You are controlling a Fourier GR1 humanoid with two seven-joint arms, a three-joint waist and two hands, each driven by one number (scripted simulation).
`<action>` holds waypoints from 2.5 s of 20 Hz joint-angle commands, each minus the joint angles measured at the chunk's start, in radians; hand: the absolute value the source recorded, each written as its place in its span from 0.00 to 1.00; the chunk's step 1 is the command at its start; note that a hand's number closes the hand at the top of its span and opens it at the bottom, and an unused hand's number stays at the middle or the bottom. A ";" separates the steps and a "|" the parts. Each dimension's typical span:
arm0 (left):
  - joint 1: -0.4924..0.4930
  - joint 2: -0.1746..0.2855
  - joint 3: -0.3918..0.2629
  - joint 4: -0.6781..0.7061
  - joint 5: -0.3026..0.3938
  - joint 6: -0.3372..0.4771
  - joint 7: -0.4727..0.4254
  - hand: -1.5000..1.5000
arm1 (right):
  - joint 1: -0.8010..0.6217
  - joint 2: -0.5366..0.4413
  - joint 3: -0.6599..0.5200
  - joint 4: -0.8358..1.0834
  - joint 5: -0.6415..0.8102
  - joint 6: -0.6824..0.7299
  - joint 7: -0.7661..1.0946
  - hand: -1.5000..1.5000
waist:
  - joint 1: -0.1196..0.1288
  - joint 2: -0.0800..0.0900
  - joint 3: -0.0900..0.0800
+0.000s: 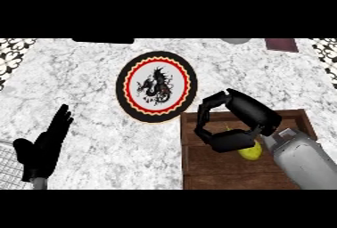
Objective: Pick the pear from the tray and place it in the plate
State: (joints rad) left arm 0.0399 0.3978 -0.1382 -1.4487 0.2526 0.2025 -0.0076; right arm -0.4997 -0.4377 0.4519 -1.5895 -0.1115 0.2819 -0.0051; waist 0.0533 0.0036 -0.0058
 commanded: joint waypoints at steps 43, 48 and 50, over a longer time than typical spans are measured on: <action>-0.097 -0.110 -0.095 -0.025 -0.128 0.097 0.222 0.50 | -0.454 -0.162 0.582 0.718 0.511 0.456 -0.820 0.00 | -0.014 0.005 0.006; -0.135 -0.145 -0.096 0.019 -0.156 0.123 0.210 0.50 | -0.457 -0.104 0.643 0.786 0.538 0.399 -0.839 0.00 | -0.022 0.006 0.006; -0.084 -0.137 -0.098 -0.031 -0.151 0.116 0.197 0.50 | -0.433 -0.115 0.661 0.807 0.542 0.362 -0.864 0.00 | -0.016 0.004 0.007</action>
State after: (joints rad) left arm -0.0751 0.2601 -0.2308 -1.4339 0.1058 0.3201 0.1889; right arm -0.9353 -0.5833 1.0793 -0.8589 0.4075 0.5341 -0.7233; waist 0.0320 0.0014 -0.0040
